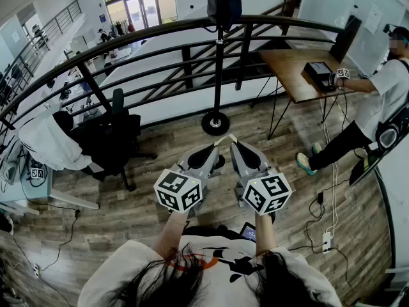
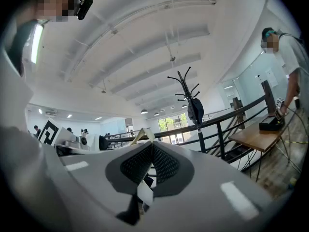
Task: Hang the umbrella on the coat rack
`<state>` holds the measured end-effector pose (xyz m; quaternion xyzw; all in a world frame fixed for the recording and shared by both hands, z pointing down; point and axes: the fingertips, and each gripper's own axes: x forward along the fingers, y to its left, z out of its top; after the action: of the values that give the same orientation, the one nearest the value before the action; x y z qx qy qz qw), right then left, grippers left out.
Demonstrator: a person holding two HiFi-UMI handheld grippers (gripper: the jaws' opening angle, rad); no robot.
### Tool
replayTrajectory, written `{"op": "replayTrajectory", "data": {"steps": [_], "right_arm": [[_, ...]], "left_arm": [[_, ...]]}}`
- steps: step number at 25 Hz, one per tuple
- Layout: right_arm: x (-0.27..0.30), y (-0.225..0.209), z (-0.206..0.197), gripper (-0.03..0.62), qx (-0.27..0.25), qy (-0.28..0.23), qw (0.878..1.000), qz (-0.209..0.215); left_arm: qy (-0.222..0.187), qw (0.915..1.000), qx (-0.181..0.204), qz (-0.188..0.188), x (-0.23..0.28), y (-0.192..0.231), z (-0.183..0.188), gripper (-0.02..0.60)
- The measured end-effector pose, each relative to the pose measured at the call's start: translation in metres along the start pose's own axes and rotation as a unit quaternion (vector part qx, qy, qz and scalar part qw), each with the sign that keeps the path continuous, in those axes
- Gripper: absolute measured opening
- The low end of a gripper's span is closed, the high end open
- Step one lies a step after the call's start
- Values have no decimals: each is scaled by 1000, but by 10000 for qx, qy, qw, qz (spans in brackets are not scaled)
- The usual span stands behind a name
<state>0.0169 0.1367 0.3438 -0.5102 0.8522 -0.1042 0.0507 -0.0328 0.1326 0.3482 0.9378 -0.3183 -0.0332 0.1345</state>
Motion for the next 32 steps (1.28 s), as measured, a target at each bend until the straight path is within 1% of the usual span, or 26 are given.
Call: {"op": "replayTrajectory", "data": {"steps": [9, 12, 17, 23, 32], "right_arm": [[5, -1, -4, 23, -83, 106, 9999, 81], [7, -2, -3, 23, -72, 72, 9999, 130], [12, -4, -2, 23, -96, 20, 9996, 270], [15, -17, 0, 23, -137, 30, 9993, 353], [20, -47, 14, 23, -310, 27, 9979, 561]], "left_arm": [[91, 10000, -4, -23, 4, -2, -7, 0], [75, 10000, -13, -30, 4, -3, -6, 0], [50, 10000, -3, 52, 8, 0, -6, 0], [37, 9998, 29, 178, 22, 5, -6, 0], [-68, 9989, 331, 323, 56, 8, 8, 0]]}}
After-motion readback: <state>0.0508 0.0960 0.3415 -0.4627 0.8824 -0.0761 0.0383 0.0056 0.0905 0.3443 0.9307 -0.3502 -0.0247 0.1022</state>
